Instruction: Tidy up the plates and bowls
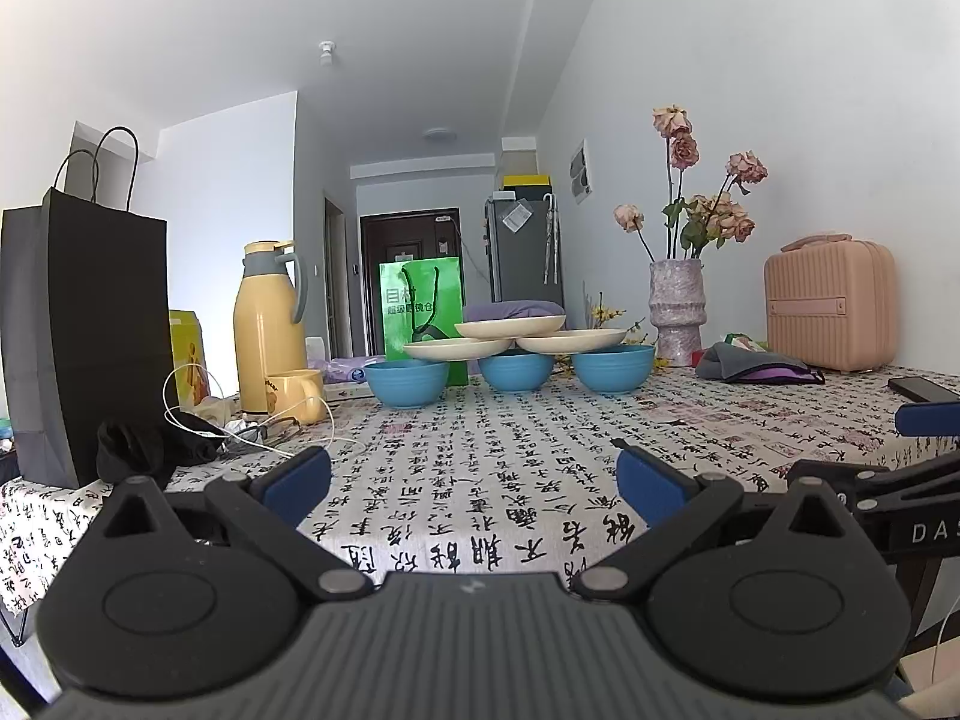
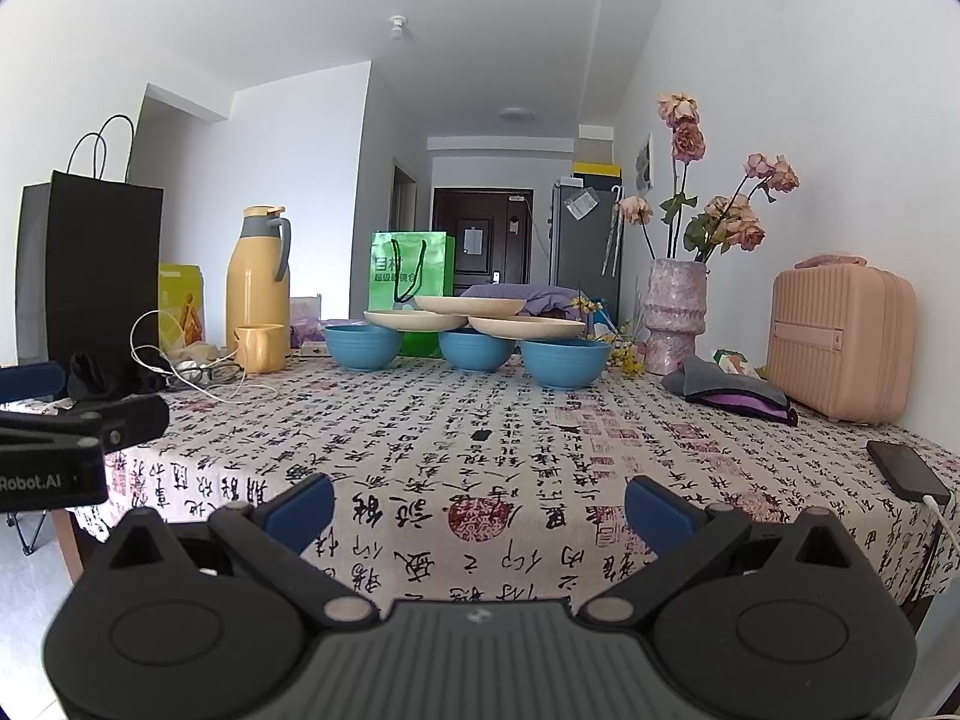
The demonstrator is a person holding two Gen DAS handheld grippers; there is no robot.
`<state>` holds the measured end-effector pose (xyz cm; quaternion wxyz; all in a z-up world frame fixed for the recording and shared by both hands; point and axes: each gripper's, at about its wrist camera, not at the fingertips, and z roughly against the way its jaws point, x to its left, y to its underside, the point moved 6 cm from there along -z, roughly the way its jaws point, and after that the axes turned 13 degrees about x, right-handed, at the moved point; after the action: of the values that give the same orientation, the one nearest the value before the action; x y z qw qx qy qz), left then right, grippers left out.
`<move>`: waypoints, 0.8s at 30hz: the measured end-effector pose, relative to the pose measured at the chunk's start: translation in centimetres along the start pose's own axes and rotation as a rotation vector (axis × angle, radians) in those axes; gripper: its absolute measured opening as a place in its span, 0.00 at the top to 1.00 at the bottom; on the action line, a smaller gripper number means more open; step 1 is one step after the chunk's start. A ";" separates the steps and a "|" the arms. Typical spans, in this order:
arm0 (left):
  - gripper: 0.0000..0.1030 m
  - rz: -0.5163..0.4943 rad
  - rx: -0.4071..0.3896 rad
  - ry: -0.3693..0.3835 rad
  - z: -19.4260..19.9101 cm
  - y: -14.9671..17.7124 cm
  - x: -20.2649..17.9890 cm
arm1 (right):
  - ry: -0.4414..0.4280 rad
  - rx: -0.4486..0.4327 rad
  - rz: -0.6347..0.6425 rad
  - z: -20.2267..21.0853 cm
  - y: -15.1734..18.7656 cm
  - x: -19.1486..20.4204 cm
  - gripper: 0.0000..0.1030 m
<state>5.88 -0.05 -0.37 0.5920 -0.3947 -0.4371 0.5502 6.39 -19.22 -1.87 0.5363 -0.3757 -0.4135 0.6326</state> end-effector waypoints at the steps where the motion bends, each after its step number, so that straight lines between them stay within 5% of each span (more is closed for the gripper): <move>1: 0.00 -0.001 0.001 0.001 0.0 0.0 0.0 | 0.000 0.001 0.002 0.0 0.0 0.0 0.00; 24: 0.00 0.001 0.003 -0.001 0.0 -0.1 0.1 | 0.004 0.012 0.004 -0.2 -0.1 -0.1 0.00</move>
<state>5.89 0.08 -0.27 0.5920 -0.3938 -0.4365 0.5514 6.60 -19.28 -1.88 0.5382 -0.3744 -0.4080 0.6354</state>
